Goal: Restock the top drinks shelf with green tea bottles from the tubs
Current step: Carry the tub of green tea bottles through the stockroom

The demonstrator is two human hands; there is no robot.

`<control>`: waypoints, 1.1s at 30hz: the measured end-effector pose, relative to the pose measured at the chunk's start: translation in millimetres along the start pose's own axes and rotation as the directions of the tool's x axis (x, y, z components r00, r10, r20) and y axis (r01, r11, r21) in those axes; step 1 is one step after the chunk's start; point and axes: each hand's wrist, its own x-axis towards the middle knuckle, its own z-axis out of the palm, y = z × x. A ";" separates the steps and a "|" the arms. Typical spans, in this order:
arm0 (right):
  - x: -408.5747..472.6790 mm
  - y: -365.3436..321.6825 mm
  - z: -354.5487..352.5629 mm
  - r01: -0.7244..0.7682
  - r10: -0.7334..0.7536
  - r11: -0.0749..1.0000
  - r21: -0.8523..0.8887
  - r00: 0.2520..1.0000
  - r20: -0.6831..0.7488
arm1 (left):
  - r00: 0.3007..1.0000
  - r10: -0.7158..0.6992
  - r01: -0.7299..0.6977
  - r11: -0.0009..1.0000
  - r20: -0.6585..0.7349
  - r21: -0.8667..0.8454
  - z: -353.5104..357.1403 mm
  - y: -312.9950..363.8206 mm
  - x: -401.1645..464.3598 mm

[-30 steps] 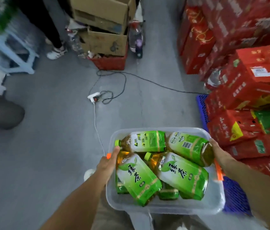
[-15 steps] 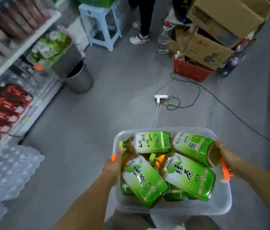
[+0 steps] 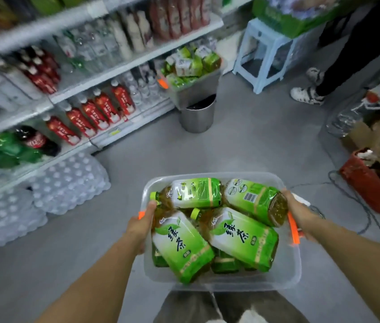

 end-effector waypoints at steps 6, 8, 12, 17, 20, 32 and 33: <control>-51.6 -158.6 71.4 0.150 -0.133 0.979 -0.138 0.983 0.124 | 0.981 -0.167 0.148 0.972 -0.096 -0.183 -54.4 -2.7 42.9; -47.9 -191.0 105.0 0.179 -0.158 0.961 -0.213 0.981 0.110 | 0.978 -0.182 0.160 0.967 -0.103 -0.198 -78.3 -3.3 57.3; -48.2 -237.6 189.1 0.228 -0.191 0.933 -0.278 0.969 0.154 | 0.975 -0.207 0.181 0.953 -0.086 -0.244 -136.2 -4.9 94.0; -64.5 -289.5 308.6 0.245 -0.185 0.910 -0.335 0.962 0.202 | 0.958 -0.267 0.226 0.926 -0.102 -0.303 -230.9 -9.8 133.2; -87.2 -319.3 376.1 0.270 -0.199 0.895 -0.355 0.954 0.225 | 0.948 -0.285 0.222 0.914 -0.145 -0.340 -293.2 -8.2 162.2; -124.9 -434.9 599.0 0.317 -0.174 0.880 -0.354 0.908 0.381 | 0.927 -0.311 0.237 0.919 -0.211 -0.314 -489.3 19.1 299.5; -122.4 -445.5 616.6 0.322 -0.173 0.879 -0.353 0.903 0.393 | 0.924 -0.317 0.240 0.916 -0.214 -0.322 -500.8 22.1 313.3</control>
